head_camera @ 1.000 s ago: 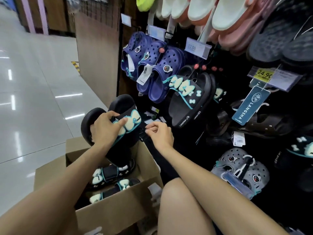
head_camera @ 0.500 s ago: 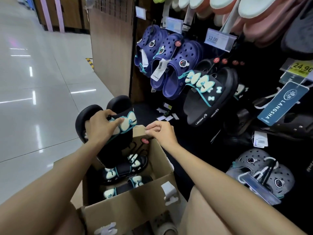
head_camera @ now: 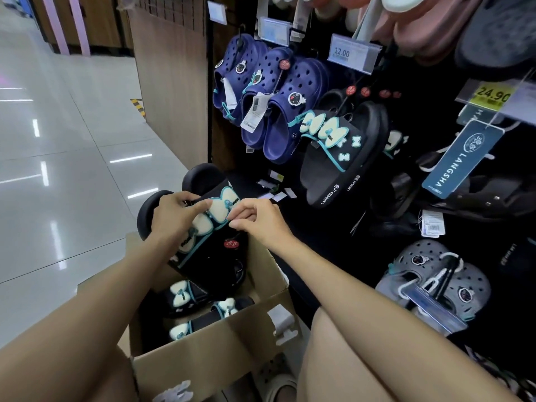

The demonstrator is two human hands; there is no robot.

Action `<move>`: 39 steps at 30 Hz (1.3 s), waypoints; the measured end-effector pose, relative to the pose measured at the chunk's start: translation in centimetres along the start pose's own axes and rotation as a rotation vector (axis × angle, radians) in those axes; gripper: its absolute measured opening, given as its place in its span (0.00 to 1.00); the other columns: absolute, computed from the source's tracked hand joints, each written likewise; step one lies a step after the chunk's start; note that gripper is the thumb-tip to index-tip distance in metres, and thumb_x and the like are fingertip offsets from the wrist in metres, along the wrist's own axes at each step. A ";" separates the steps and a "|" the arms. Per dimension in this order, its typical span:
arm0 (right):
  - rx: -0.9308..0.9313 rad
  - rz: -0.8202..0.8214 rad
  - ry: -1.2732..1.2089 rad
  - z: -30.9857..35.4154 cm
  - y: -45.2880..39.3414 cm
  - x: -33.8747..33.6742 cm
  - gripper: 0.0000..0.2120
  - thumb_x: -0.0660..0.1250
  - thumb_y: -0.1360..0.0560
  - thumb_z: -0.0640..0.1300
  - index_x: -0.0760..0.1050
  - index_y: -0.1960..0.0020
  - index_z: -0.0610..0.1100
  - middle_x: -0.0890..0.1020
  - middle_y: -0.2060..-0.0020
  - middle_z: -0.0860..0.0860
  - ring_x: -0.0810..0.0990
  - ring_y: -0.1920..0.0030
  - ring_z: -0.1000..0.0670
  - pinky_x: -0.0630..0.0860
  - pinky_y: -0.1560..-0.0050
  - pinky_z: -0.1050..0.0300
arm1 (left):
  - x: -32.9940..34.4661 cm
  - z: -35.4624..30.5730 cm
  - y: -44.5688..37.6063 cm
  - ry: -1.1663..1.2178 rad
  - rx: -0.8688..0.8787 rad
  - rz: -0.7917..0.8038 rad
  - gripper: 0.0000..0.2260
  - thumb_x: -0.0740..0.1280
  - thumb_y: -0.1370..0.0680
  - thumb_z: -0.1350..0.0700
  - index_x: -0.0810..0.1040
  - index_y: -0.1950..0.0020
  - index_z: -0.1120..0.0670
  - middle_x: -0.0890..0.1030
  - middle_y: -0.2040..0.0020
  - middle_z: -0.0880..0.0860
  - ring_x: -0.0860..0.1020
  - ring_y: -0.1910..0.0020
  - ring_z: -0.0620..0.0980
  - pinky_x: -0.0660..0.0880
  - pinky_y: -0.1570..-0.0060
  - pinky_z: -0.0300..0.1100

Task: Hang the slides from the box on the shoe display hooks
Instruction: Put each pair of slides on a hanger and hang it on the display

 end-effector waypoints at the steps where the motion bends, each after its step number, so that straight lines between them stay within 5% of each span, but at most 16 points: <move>1: 0.008 -0.010 -0.001 -0.2 0.0 -0.2 0.04 0.77 0.31 0.43 0.84 0.58 0.50 0.86 0.63 0.55 0.84 0.58 0.57 0.80 0.44 0.49 | 0.2 0.1 0.0 0.008 -0.001 0.017 0.13 0.76 0.30 0.46 0.83 0.51 0.51 0.81 0.58 0.50 0.80 0.55 0.51 0.76 0.53 0.48; 8: 0.077 -0.040 -0.209 -1.2 0.5 -1.1 0.06 0.79 0.34 0.43 0.85 0.57 0.46 0.87 0.62 0.47 0.85 0.58 0.52 0.79 0.41 0.43 | 1.8 -0.4 0.9 0.005 0.026 0.175 0.06 0.75 0.28 0.50 0.84 0.58 0.52 0.81 0.67 0.51 0.78 0.65 0.49 0.74 0.60 0.45; 19: 0.176 -0.109 -0.362 -1.0 0.6 -1.1 0.04 0.78 0.31 0.39 0.84 0.57 0.44 0.85 0.66 0.48 0.82 0.63 0.55 0.77 0.58 0.61 | 3.7 -1.6 2.0 -0.196 0.133 0.236 0.06 0.71 0.25 0.49 0.84 0.58 0.50 0.80 0.68 0.51 0.75 0.69 0.47 0.67 0.67 0.40; 29: 0.238 -0.180 -0.405 -1.0 0.8 -1.2 0.04 0.77 0.30 0.38 0.83 0.57 0.44 0.85 0.65 0.47 0.82 0.64 0.53 0.81 0.55 0.56 | 4.5 -1.6 2.0 -0.200 0.165 0.331 0.10 0.68 0.22 0.48 0.83 0.61 0.49 0.82 0.66 0.55 0.78 0.65 0.52 0.72 0.61 0.46; 36: 0.253 -0.215 -0.370 -0.9 1.0 -0.9 0.07 0.77 0.32 0.37 0.82 0.55 0.41 0.85 0.63 0.43 0.81 0.65 0.53 0.81 0.50 0.53 | 5.3 -0.8 1.8 -0.264 0.150 0.542 0.11 0.64 0.20 0.59 0.81 0.56 0.46 0.74 0.70 0.53 0.71 0.69 0.48 0.67 0.60 0.43; 39: 0.236 -0.225 -0.376 -0.5 1.0 -0.8 0.06 0.77 0.31 0.36 0.82 0.56 0.41 0.84 0.65 0.45 0.81 0.66 0.54 0.80 0.52 0.56 | 5.0 -0.4 1.6 -0.285 0.135 0.546 0.15 0.61 0.20 0.62 0.81 0.55 0.43 0.80 0.60 0.61 0.74 0.62 0.55 0.69 0.57 0.47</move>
Point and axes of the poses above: each hand's wrist, its own y-axis away from the middle knuckle, its own x-axis out of the palm, z = x × y, the point moved 5 cm from there along -y, towards the middle knuckle
